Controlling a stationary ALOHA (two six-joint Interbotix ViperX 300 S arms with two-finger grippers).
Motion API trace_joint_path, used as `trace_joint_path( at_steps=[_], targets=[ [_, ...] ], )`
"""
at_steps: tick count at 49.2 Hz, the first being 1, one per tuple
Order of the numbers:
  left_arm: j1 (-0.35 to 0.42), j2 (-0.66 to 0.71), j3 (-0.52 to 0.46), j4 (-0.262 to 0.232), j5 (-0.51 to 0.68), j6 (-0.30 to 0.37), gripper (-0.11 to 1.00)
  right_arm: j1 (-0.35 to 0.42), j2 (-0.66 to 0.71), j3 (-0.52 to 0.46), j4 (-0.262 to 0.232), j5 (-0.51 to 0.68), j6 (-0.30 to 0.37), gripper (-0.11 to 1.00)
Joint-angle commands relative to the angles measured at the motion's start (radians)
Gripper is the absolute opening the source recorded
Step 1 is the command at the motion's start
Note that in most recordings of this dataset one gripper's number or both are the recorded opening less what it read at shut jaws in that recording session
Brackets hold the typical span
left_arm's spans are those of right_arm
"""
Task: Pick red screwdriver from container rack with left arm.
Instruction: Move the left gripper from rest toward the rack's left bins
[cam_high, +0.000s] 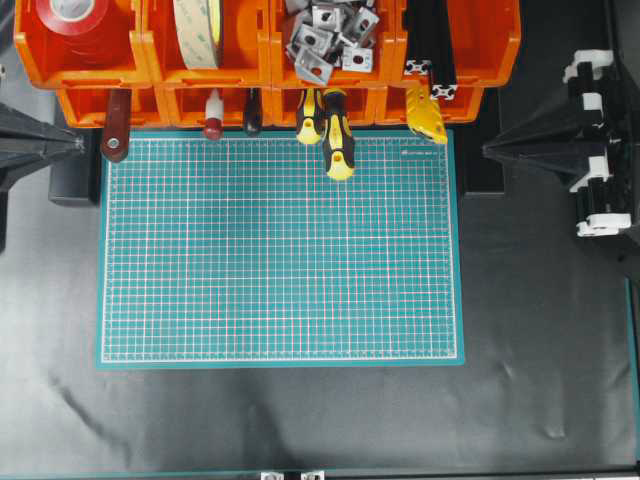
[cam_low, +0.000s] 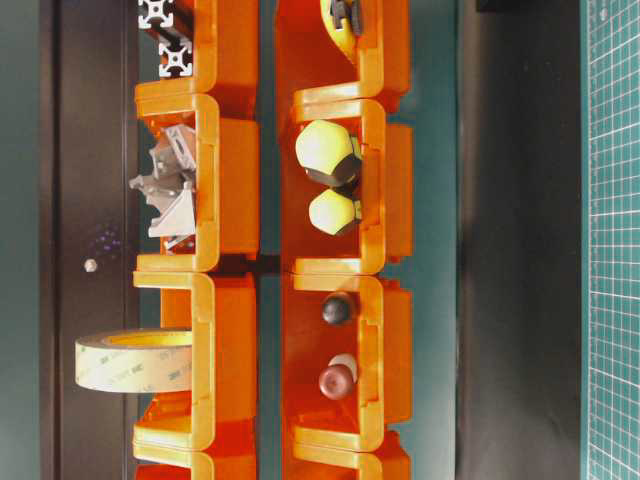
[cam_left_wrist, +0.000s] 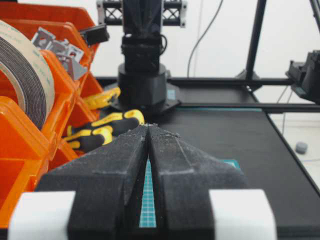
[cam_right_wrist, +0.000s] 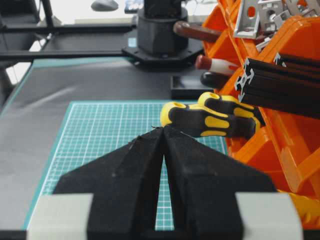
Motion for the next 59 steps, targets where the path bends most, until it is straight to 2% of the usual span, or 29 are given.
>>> trace_joint_path(
  at_steps=[1,4,5,8,19,27,33,39,44,50,53,59],
  targets=[
    [-0.006,0.011,-0.055,0.051,0.023,-0.017,0.06,0.002,0.008,-0.032,0.006,-0.018,0.012,0.02],
    [-0.009,0.015,-0.094,0.051,0.072,-0.021,0.07,0.002,0.005,-0.032,0.005,-0.029,0.012,0.06],
    [-0.014,0.018,-0.117,0.051,0.104,-0.020,0.04,0.003,0.005,-0.032,0.006,-0.034,0.012,0.07],
    [-0.031,0.032,-0.169,0.051,0.183,-0.017,0.00,0.003,0.003,-0.032,0.006,-0.049,0.012,0.00],
    [-0.149,0.149,-0.374,0.054,0.534,-0.003,0.00,0.011,0.003,-0.032,0.006,-0.074,0.014,0.00],
    [-0.189,0.285,-0.505,0.078,0.772,0.011,0.00,0.014,0.003,-0.032,0.006,-0.074,0.014,0.00],
    [-0.210,0.390,-0.595,0.103,0.877,0.052,0.00,0.014,0.003,-0.032,0.008,-0.072,0.018,0.00],
    [-0.239,0.483,-0.666,0.147,0.950,0.097,0.00,0.017,0.003,-0.032,0.008,-0.069,0.049,0.00],
    [-0.272,0.563,-0.719,0.236,1.035,0.097,0.00,0.018,0.003,-0.032,0.008,-0.066,0.072,0.00],
    [-0.328,0.650,-0.781,0.422,1.143,0.066,0.00,0.023,0.003,-0.032,0.008,-0.066,0.084,0.00],
    [-0.353,0.684,-0.807,0.518,1.195,0.017,0.00,0.029,0.003,-0.032,0.008,-0.066,0.086,0.00],
    [-0.388,0.735,-0.830,0.698,1.289,-0.137,0.00,0.041,0.003,-0.032,0.008,-0.066,0.084,0.00]
  ],
)
